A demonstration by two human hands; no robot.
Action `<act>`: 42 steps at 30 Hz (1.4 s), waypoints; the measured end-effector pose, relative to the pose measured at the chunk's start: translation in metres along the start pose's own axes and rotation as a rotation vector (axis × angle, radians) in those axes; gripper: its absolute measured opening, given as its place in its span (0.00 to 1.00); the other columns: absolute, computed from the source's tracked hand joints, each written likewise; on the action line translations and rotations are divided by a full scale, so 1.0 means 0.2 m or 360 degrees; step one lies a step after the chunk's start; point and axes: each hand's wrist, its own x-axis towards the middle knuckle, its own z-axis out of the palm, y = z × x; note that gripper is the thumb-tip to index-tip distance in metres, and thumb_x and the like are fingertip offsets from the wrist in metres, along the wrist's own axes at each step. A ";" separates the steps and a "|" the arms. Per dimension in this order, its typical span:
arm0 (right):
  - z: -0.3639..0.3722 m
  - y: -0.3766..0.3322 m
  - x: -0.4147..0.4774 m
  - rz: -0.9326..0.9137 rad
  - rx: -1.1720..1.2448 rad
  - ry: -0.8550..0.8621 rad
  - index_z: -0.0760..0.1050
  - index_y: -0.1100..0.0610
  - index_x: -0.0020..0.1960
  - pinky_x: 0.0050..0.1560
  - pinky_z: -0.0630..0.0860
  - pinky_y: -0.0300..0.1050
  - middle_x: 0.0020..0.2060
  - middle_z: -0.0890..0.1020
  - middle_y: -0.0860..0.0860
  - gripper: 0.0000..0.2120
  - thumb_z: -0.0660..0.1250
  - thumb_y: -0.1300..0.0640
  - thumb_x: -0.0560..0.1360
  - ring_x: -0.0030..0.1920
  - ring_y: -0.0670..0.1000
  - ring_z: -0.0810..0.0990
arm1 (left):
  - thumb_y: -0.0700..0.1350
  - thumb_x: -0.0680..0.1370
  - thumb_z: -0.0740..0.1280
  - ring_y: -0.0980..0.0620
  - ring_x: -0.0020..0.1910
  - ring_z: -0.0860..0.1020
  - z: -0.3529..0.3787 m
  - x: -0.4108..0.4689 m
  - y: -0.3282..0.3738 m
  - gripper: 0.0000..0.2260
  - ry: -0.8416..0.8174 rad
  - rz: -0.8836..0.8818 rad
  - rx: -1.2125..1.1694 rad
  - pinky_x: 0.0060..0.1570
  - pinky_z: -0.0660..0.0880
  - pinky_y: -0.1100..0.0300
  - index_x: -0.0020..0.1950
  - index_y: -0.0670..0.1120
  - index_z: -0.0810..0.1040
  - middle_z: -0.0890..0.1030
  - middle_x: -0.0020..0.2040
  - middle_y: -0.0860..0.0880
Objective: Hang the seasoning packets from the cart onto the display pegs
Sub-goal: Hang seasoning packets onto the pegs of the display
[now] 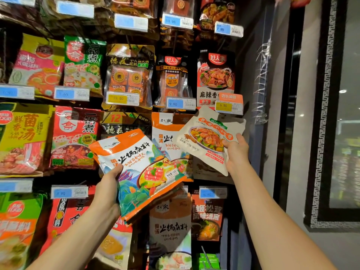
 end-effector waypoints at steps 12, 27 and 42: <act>-0.05 0.10 0.03 -0.0455 -0.1665 0.0180 0.53 0.46 0.82 0.63 0.74 0.59 0.69 0.71 0.59 0.38 0.65 0.66 0.79 0.66 0.64 0.75 | 0.52 0.80 0.68 0.37 0.53 0.85 -0.02 0.01 0.00 0.16 0.0001 -0.0002 0.0040 0.58 0.79 0.35 0.66 0.46 0.78 0.86 0.55 0.41; 0.10 0.16 -0.24 -0.0465 -0.1724 -0.0326 0.82 0.59 0.55 0.48 0.78 0.44 0.51 0.84 0.51 0.09 0.68 0.55 0.81 0.49 0.52 0.82 | 0.57 0.71 0.79 0.36 0.58 0.83 -0.09 0.00 -0.07 0.33 0.0071 -0.0023 0.0134 0.58 0.77 0.32 0.70 0.44 0.75 0.80 0.66 0.42; 0.22 0.42 -0.51 -0.0007 -0.0813 -0.0955 0.80 0.52 0.50 0.39 0.77 0.30 0.46 0.86 0.44 0.11 0.72 0.67 0.77 0.40 0.36 0.84 | 0.72 0.68 0.73 0.48 0.57 0.83 -0.09 -0.04 -0.08 0.36 0.0045 0.0078 0.0409 0.59 0.78 0.49 0.65 0.47 0.81 0.83 0.62 0.50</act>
